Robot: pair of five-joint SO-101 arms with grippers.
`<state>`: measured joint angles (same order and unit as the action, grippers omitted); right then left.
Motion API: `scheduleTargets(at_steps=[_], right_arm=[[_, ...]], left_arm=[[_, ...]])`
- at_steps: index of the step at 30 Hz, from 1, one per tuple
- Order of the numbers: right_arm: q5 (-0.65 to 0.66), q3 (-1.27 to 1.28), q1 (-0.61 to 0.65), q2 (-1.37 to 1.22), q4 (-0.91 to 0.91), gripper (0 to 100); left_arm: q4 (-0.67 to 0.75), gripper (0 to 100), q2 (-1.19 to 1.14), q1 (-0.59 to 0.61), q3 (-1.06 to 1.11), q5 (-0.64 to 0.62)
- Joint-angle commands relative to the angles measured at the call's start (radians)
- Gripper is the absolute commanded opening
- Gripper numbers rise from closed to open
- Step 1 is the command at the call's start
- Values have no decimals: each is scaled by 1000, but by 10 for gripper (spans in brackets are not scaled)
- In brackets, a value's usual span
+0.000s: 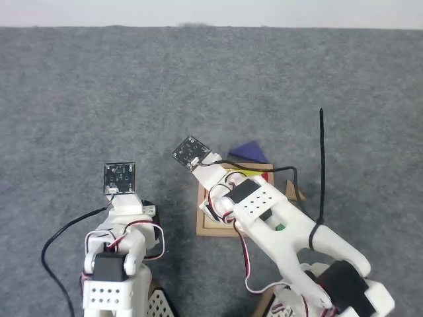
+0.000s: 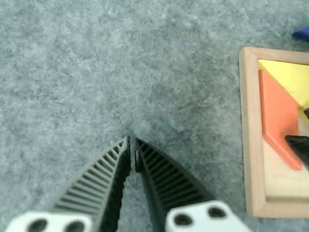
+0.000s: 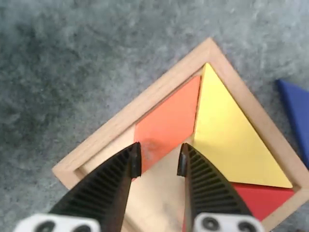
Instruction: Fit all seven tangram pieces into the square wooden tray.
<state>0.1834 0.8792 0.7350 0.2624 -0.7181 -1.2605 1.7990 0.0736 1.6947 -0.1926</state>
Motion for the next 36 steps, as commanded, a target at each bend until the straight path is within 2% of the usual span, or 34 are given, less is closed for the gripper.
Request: scheduleTargets(at_steps=[1, 12, 19, 31, 36], right_arm=[[-11, -23, -15, -15, 19, 127], [-9, -163, -16, -205, 33, 127], [80, -192, -16, -209, 18, 127], [78, -135, -18, 88, -153, 128], [80, -92, -130, 260, -255, 128]], left_arm=[[-2, 13, 20, 6, -12, 9], [-2, 13, 20, 6, -12, 9], [-2, 13, 20, 6, -12, 9], [-2, 13, 20, 6, -12, 9], [-2, 13, 20, 6, -12, 9]])
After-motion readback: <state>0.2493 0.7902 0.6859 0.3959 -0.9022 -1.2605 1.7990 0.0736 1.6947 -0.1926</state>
